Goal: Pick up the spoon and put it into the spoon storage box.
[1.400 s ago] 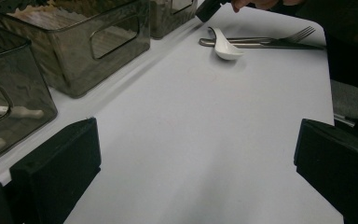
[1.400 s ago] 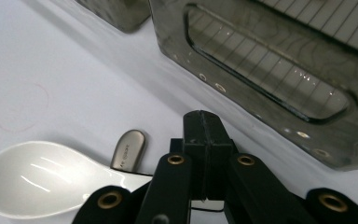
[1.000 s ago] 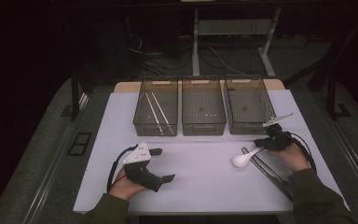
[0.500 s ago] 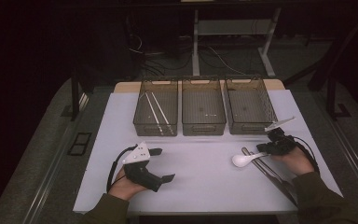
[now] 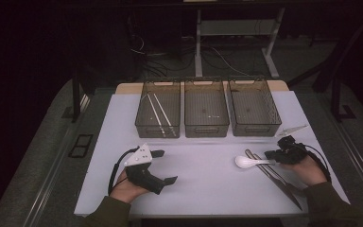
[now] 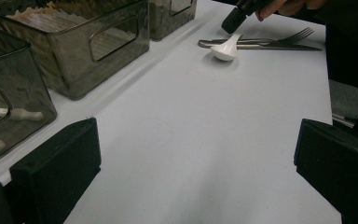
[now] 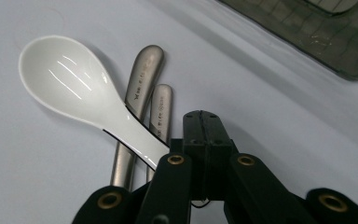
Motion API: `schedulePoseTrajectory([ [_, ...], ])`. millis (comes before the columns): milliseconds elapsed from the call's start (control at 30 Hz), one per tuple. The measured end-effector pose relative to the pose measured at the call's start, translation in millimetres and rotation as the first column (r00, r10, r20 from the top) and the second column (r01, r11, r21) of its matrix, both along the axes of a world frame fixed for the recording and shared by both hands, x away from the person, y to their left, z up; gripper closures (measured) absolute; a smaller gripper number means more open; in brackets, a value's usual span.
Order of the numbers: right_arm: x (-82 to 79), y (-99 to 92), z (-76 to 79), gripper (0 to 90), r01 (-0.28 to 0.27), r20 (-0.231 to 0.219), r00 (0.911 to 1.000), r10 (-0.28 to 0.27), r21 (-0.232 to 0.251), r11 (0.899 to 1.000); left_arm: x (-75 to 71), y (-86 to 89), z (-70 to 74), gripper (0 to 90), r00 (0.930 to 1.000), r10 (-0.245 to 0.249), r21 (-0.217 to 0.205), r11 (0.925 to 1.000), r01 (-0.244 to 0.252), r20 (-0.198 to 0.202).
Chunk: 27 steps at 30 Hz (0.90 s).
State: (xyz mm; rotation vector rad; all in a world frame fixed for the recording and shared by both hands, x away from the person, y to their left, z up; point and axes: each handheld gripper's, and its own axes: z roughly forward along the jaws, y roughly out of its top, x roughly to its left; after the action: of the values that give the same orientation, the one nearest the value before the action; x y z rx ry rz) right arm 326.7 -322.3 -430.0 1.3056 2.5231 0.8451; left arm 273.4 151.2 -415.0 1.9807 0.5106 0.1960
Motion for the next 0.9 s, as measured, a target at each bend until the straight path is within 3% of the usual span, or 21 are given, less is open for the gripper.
schedulePoseTrajectory([
  [167,-2.4,-4.1,8.1,78.5,0.021,0.033,0.9992,-0.024,0.089,0.996,0.0,0.0,0.2,0.0,1.0,0.0,0.0,1.0,0.0,0.0],
  [400,-11.9,-2.3,15.6,59.2,0.003,0.059,0.9982,-0.015,0.199,0.98,0.3,0.4,-0.3,0.0,1.0,-0.001,0.0,1.0,0.001,-0.001],
  [700,-22.4,11.5,19.8,45.5,-0.041,0.099,0.995,0.015,0.265,0.963,0.2,-0.6,0.1,0.0,1.0,-0.003,0.002,1.0,0.003,0.0],
  [900,-24.5,21.6,21.7,43.5,-0.073,0.129,0.9909,0.038,0.285,0.956,0.3,-0.3,0.5,0.0,1.0,-0.002,0.0,1.0,0.002,0.002],
])
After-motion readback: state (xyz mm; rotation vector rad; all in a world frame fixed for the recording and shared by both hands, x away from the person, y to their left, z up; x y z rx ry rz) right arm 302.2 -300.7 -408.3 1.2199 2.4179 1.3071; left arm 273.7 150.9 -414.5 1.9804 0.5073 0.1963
